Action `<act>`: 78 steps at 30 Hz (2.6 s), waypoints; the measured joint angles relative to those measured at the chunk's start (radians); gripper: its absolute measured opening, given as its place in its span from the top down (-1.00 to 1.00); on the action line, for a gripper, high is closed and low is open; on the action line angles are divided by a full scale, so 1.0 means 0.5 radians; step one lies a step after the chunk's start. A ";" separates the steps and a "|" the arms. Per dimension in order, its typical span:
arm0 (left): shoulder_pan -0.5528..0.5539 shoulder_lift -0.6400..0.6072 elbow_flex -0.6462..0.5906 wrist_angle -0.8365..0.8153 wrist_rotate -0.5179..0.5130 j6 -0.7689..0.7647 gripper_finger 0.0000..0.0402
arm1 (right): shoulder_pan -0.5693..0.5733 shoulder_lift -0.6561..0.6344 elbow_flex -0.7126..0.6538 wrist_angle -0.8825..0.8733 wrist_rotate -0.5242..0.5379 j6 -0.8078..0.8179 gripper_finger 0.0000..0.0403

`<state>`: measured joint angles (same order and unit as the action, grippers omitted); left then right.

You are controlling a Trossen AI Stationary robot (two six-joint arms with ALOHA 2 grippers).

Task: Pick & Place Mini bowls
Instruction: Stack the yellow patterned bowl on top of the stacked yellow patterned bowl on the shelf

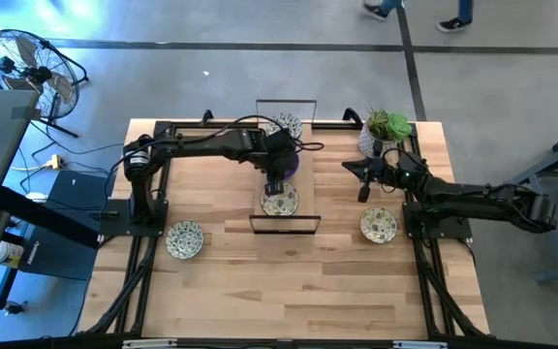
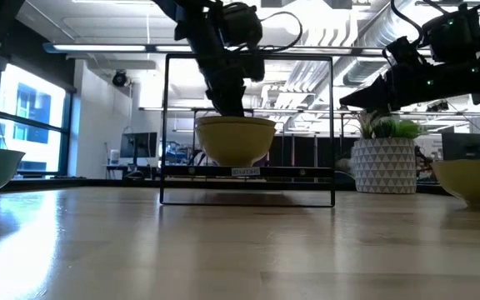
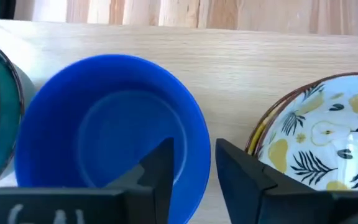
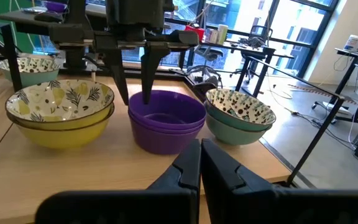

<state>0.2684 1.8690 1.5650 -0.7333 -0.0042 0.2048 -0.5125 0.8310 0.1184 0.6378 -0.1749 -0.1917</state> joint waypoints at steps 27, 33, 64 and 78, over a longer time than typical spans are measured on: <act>0.000 -0.536 -0.342 0.446 -0.179 -0.226 0.98 | -0.001 0.000 0.000 -0.038 0.000 -0.037 1.00; 0.000 -0.826 -0.871 0.968 -0.088 -0.270 0.99 | -0.001 0.000 0.000 -0.043 0.000 -0.037 1.00; 0.001 -1.251 -2.495 3.038 0.142 -0.480 1.00 | 0.332 -0.017 0.611 -1.700 0.466 0.270 1.00; 0.001 -1.250 -2.641 3.214 0.210 -0.459 1.00 | 1.269 0.049 1.077 -2.865 1.088 1.356 1.00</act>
<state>0.2687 1.2442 0.2443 0.8736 0.1007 -0.0248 0.1220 0.8553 0.6571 -0.7947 0.3692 0.4861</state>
